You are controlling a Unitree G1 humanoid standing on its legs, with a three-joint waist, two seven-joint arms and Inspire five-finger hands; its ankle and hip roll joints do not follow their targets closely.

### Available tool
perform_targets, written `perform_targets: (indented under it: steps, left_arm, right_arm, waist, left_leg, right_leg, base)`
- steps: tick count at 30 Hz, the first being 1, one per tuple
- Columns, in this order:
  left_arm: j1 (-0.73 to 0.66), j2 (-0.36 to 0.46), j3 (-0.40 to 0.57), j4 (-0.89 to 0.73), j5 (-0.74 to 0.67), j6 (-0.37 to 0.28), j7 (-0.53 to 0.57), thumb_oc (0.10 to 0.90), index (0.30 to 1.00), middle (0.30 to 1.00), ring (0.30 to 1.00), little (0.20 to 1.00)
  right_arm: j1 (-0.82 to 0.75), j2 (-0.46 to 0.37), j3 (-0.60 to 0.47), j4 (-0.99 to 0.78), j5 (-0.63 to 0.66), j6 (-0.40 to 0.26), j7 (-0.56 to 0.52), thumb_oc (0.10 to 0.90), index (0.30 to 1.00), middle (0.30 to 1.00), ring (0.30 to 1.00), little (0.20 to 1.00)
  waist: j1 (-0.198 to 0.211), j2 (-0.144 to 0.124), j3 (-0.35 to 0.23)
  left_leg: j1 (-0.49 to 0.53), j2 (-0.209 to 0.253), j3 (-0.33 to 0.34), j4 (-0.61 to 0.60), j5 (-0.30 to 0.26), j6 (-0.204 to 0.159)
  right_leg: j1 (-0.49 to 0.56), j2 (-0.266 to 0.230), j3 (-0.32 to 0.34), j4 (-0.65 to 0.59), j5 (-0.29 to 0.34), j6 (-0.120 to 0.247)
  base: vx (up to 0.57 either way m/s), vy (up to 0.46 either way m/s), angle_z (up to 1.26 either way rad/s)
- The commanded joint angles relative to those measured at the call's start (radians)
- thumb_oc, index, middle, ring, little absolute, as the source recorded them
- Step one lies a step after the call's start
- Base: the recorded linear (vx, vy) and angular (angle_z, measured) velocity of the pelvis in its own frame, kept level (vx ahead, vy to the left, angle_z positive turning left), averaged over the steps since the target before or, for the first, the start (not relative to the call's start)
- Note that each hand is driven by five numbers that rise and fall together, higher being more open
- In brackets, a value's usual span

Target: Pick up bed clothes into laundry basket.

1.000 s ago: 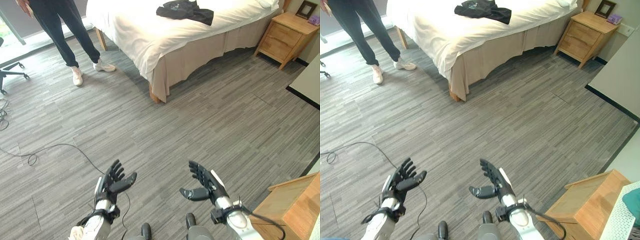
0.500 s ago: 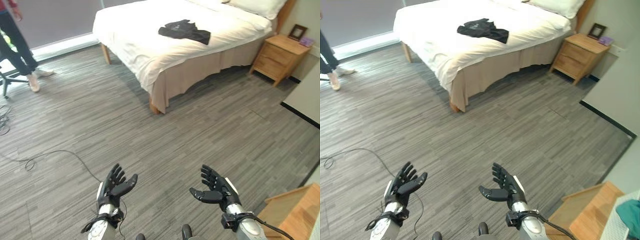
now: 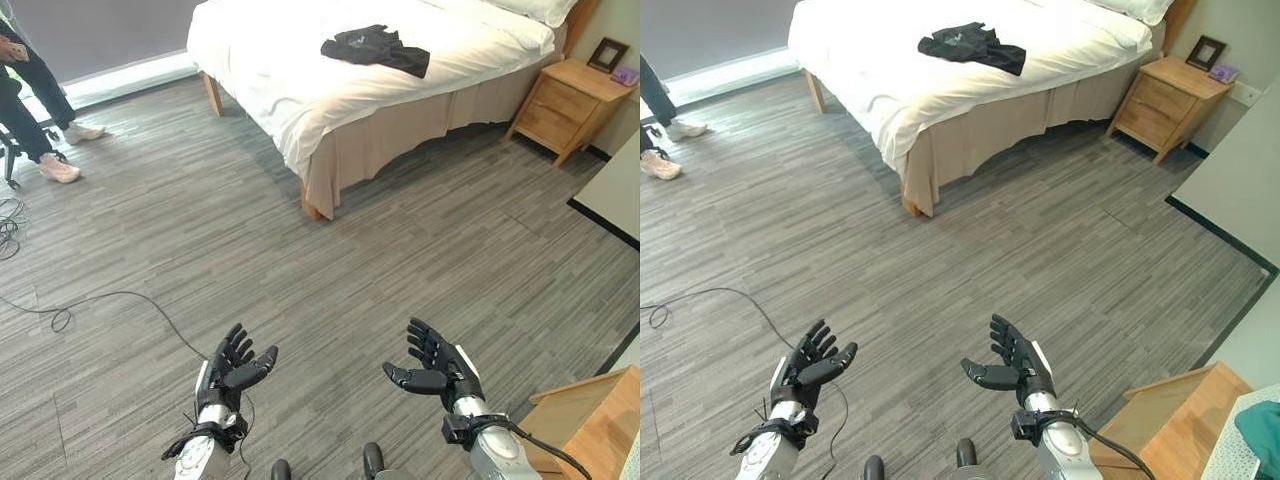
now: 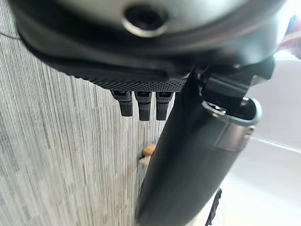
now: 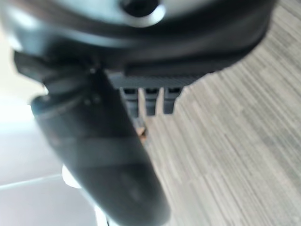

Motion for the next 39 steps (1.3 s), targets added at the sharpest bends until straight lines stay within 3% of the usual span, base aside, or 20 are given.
perform_targets:
  steps: [1,3,4,6,8,9,11,15,17,18,19,20,23,25,28,30,32,34,36,39]
  left_arm:
    - [-0.058,0.085,0.079,-0.098,0.087,-0.106,0.042,0.800,0.900,0.900,0.900,0.900]
    - [-0.076,0.090,0.078,-0.083,0.098,-0.106,0.057,0.800,0.900,0.900,0.900,0.900]
    - [-0.082,0.087,0.080,-0.074,0.089,-0.105,0.061,0.800,0.900,0.900,0.900,0.900]
    - [-0.086,0.078,0.085,-0.065,0.066,-0.106,0.060,0.800,0.900,0.900,0.900,0.900]
    - [-0.095,0.079,0.079,-0.073,0.037,-0.109,0.044,0.800,0.900,0.900,0.900,0.900]
    - [-0.095,0.079,0.079,-0.073,0.036,-0.110,0.044,0.800,0.900,0.900,0.900,0.900]
    - [-0.113,0.090,0.069,-0.054,0.052,-0.107,0.036,0.800,0.900,0.900,0.900,0.900]
    - [-0.133,0.083,0.052,-0.030,0.050,-0.115,0.038,0.800,0.900,0.900,0.900,0.900]
    - [-0.123,0.063,0.049,-0.031,0.015,-0.127,0.030,0.800,0.900,0.900,0.900,0.900]
    - [-0.116,0.046,0.043,-0.034,-0.009,-0.128,0.028,0.800,0.900,0.900,0.900,0.900]
    - [-0.111,0.031,0.036,-0.038,-0.027,-0.128,0.025,0.800,0.900,0.900,0.900,0.900]
    - [-0.118,0.011,0.027,-0.041,-0.079,-0.125,0.018,0.800,0.900,0.900,0.900,0.900]
    - [-0.132,0.016,0.023,-0.044,-0.080,-0.118,0.015,0.800,0.900,0.900,0.900,0.900]
    - [-0.159,0.023,0.005,-0.055,-0.057,-0.115,0.022,0.800,0.900,0.900,0.900,0.900]
    - [-0.170,0.010,-0.005,-0.035,-0.093,-0.115,0.003,0.800,0.900,0.900,0.900,0.900]
    - [-0.164,0.009,-0.012,-0.038,-0.084,-0.120,0.003,0.800,0.900,0.900,0.900,0.900]
    - [-0.152,-0.005,-0.012,-0.024,-0.089,-0.126,0.010,0.800,0.900,0.900,0.900,0.900]
    - [-0.153,-0.013,0.002,-0.028,-0.097,-0.138,0.011,0.800,0.900,0.900,0.900,0.900]
    - [-0.143,-0.005,0.028,-0.036,-0.091,-0.142,0.004,0.800,0.900,0.900,0.900,0.900]
    - [-0.122,0.002,0.051,-0.047,-0.082,-0.146,0.006,0.800,0.900,0.900,0.900,0.900]
  right_arm:
    - [-0.067,0.021,-0.010,-0.121,0.026,-0.101,-0.007,0.800,0.900,0.900,0.900,0.900]
    - [-0.066,0.030,0.012,-0.124,0.014,-0.099,-0.006,0.800,0.900,0.900,0.900,0.900]
    - [-0.063,0.033,0.025,-0.135,0.001,-0.099,-0.006,0.800,0.900,0.900,0.900,0.900]
    - [-0.060,0.039,0.041,-0.141,0.005,-0.096,-0.004,0.800,0.900,0.900,0.900,0.900]
    - [-0.060,0.028,0.058,-0.149,0.028,-0.088,0.015,0.800,0.900,0.900,0.900,0.900]
    - [-0.059,0.028,0.058,-0.150,0.028,-0.088,0.014,0.800,0.900,0.900,0.900,0.900]
    - [-0.058,0.012,0.061,-0.147,0.029,-0.088,0.029,0.800,0.900,0.900,0.900,0.900]
    - [-0.070,0.018,0.073,-0.137,0.035,-0.085,0.022,0.800,0.900,0.900,0.900,0.900]
    - [-0.063,0.011,0.089,-0.145,0.049,-0.086,0.035,0.800,0.900,0.900,0.900,0.900]
    - [-0.065,0.002,0.098,-0.150,0.047,-0.086,0.040,0.800,0.900,0.900,0.900,0.900]
    - [-0.077,-0.010,0.113,-0.146,0.044,-0.084,0.046,0.800,0.900,0.900,0.900,0.900]
    - [-0.096,-0.027,0.137,-0.164,0.078,-0.084,0.054,0.800,0.900,0.900,0.900,0.900]
    - [-0.101,-0.036,0.145,-0.184,0.097,-0.090,0.061,0.800,0.900,0.900,0.900,0.900]
    - [-0.134,-0.055,0.167,-0.159,0.091,-0.084,0.041,0.800,0.900,0.900,0.900,0.900]
    - [-0.133,-0.053,0.147,-0.166,0.115,-0.094,0.030,0.800,0.900,0.900,0.900,0.900]
    - [-0.123,-0.055,0.139,-0.173,0.111,-0.095,0.036,0.800,0.900,0.900,0.900,0.900]
    - [-0.119,-0.052,0.145,-0.151,0.067,-0.095,0.029,0.800,0.900,0.900,0.900,0.900]
    - [-0.123,-0.045,0.155,-0.130,0.049,-0.099,0.037,0.800,0.900,0.900,0.900,0.900]
    - [-0.113,-0.047,0.143,-0.116,0.045,-0.086,0.051,0.800,0.900,0.900,0.900,0.900]
    - [-0.087,-0.029,0.131,-0.115,0.048,-0.073,0.059,0.800,0.900,0.900,0.900,0.900]
  waist:
    - [0.022,-0.025,-0.004]
    - [0.019,-0.010,0.025]
    - [0.021,-0.001,0.043]
    - [0.008,0.008,0.063]
    - [-0.031,-0.009,0.069]
    - [-0.035,-0.003,0.073]
    - [-0.076,-0.024,0.063]
    - [-0.096,-0.016,0.035]
    - [-0.093,-0.016,-0.003]
    - [-0.096,0.000,-0.018]
    - [-0.096,0.015,-0.025]
    - [-0.083,0.008,-0.020]
    - [-0.080,-0.018,-0.012]
    - [-0.016,-0.050,0.037]
    - [0.014,-0.052,0.038]
    - [0.027,-0.044,0.034]
    - [0.066,-0.005,0.028]
    - [0.111,0.020,0.021]
    - [0.137,0.010,0.000]
    - [0.151,0.006,-0.037]
  left_leg:
    - [-0.075,-0.047,-0.043,0.165,-0.145,0.044]
    - [-0.050,-0.053,-0.038,0.162,-0.153,0.065]
    - [-0.032,-0.053,-0.028,0.166,-0.164,0.072]
    - [0.025,-0.044,-0.026,0.151,-0.192,0.067]
    - [0.113,-0.047,-0.050,0.131,-0.251,0.038]
    - [0.119,-0.040,-0.053,0.130,-0.254,0.036]
    - [0.193,-0.044,-0.086,0.116,-0.293,0.015]
    - [0.269,-0.003,-0.099,0.117,-0.347,-0.022]
    - [0.264,0.012,-0.104,0.193,-0.321,-0.048]
    - [0.249,0.029,-0.100,0.269,-0.260,-0.074]
    - [0.229,0.048,-0.110,0.377,-0.172,-0.098]
    - [0.116,0.055,-0.106,0.630,0.022,-0.134]
    - [0.053,0.057,-0.090,0.754,0.073,-0.135]
    - [-0.128,0.079,-0.015,0.862,0.002,-0.084]
    - [-0.275,0.113,0.077,0.671,0.001,-0.076]
    - [-0.281,0.113,0.100,0.606,0.000,-0.076]
    - [-0.310,0.094,0.098,0.295,0.070,-0.071]
    - [-0.350,0.088,0.035,0.066,0.154,-0.107]
    - [-0.386,0.101,0.037,0.028,0.195,-0.133]
    - [-0.349,0.120,0.074,0.053,0.233,-0.119]
  right_leg:
    - [-0.116,-0.083,0.004,0.380,-0.119,0.077]
    - [-0.180,-0.107,-0.014,0.560,-0.011,0.068]
    - [-0.217,-0.117,-0.043,0.644,-0.004,0.062]
    - [-0.301,-0.155,-0.111,0.661,0.006,0.062]
    - [-0.376,-0.162,-0.197,0.462,0.004,0.073]
    - [-0.365,-0.158,-0.204,0.458,0.002,0.072]
    - [-0.404,-0.143,-0.235,0.250,0.040,0.085]
    - [-0.389,-0.149,-0.331,0.116,0.085,0.098]
    - [-0.347,-0.133,-0.321,0.132,0.081,0.068]
    - [-0.335,-0.108,-0.318,0.160,0.057,0.044]
    - [-0.317,-0.081,-0.300,0.183,0.037,0.021]
    - [-0.241,-0.047,-0.284,0.191,-0.017,-0.032]
    - [-0.201,-0.050,-0.276,0.179,-0.040,-0.057]
    - [-0.070,-0.018,-0.221,0.118,-0.088,-0.070]
    - [0.016,-0.005,-0.203,0.085,-0.119,-0.053]
    - [0.041,0.002,-0.187,0.080,-0.135,-0.047]
    - [0.117,0.042,-0.141,0.063,-0.188,-0.035]
    - [0.222,0.060,-0.073,0.044,-0.243,-0.023]
    - [0.312,0.031,-0.026,0.031,-0.285,-0.007]
    - [0.365,-0.012,-0.013,0.044,-0.316,0.018]
  base:
    - [0.04,0.293,0.01]
    - [0.03,0.265,-0.02]
    - [0.13,0.249,-0.07]
    - [0.27,0.132,-0.11]
    - [0.49,-0.040,-0.21]
    - [0.50,-0.103,0.31]
    - [0.47,-0.117,0.64]
    - [0.50,-0.192,0.36]
    - [0.47,-0.203,0.14]
    - [0.33,-0.117,0.25]
    - [0.65,-0.313,0.32]
    - [0.50,-0.259,0.29]
    - [0.36,-0.283,-0.25]
    - [0.55,-0.302,-0.64]
    - [0.53,-0.081,-0.26]
    - [0.46,0.040,-0.39]
    - [0.70,0.129,-0.66]
    - [0.85,0.104,-1.09]
    - [0.90,0.129,-1.39]
    - [0.58,0.170,-0.80]
